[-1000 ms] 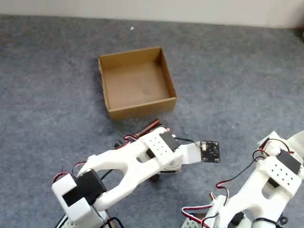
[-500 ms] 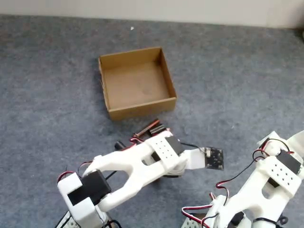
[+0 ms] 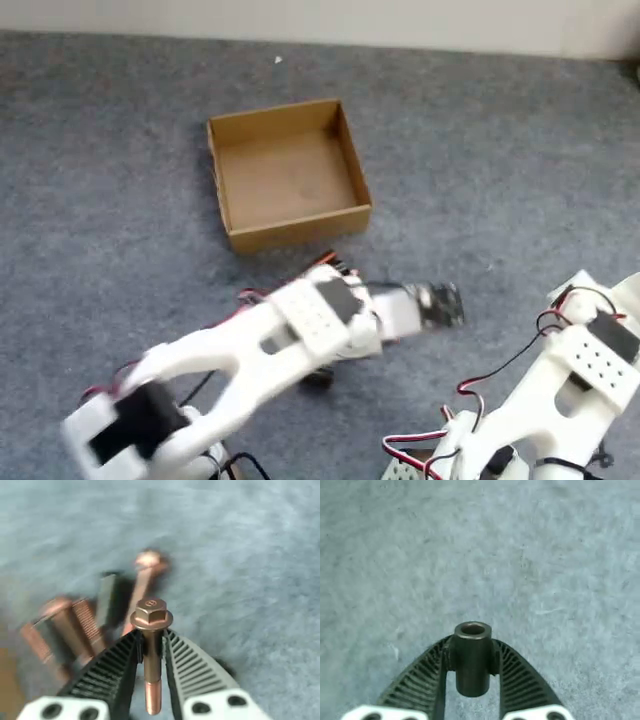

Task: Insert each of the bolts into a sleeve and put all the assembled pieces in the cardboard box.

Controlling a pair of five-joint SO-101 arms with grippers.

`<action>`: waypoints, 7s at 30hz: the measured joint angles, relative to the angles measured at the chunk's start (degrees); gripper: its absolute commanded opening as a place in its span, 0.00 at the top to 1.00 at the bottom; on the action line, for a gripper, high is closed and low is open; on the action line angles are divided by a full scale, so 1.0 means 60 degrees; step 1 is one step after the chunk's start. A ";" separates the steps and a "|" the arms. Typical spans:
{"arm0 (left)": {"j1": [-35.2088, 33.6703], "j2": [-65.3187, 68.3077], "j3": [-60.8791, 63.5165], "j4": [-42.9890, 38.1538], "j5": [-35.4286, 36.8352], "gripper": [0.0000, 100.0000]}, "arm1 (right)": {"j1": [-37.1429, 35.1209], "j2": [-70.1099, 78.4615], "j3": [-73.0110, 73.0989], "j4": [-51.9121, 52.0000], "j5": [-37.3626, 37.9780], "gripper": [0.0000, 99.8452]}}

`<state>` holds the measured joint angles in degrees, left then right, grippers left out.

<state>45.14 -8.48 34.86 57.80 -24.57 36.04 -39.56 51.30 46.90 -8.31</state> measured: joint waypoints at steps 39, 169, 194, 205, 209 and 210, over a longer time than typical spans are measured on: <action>-0.5158 -1.2484 0.1890 0.0029 0.8088 0.99 | -1.0242 -0.6872 0.3370 -0.1656 0.0996 0.99; -0.4513 -1.5868 0.6755 -0.0381 0.6007 0.77 | -1.1282 -1.0696 0.7385 -0.3927 0.3326 1.00; -0.7590 -1.5868 1.0066 -0.0381 0.5436 0.99 | -1.0286 -1.0696 0.7385 -0.3018 0.3326 1.00; -0.7590 -1.5868 1.0066 -0.0381 0.5436 0.99 | -1.0256 -0.8733 0.6125 -0.2579 0.3326 1.00; -0.7590 -1.5868 1.0066 -0.0381 0.5436 0.99 | -1.0256 -0.6315 0.4938 -0.3429 0.3326 1.00; -0.7590 -1.5868 1.0081 -0.0381 0.5407 0.99 | -1.0256 -0.5626 0.4601 -0.3722 0.3326 1.00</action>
<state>-0.40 -103.69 95.34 55.52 7.87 -25.49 -73.32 78.90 24.57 11.65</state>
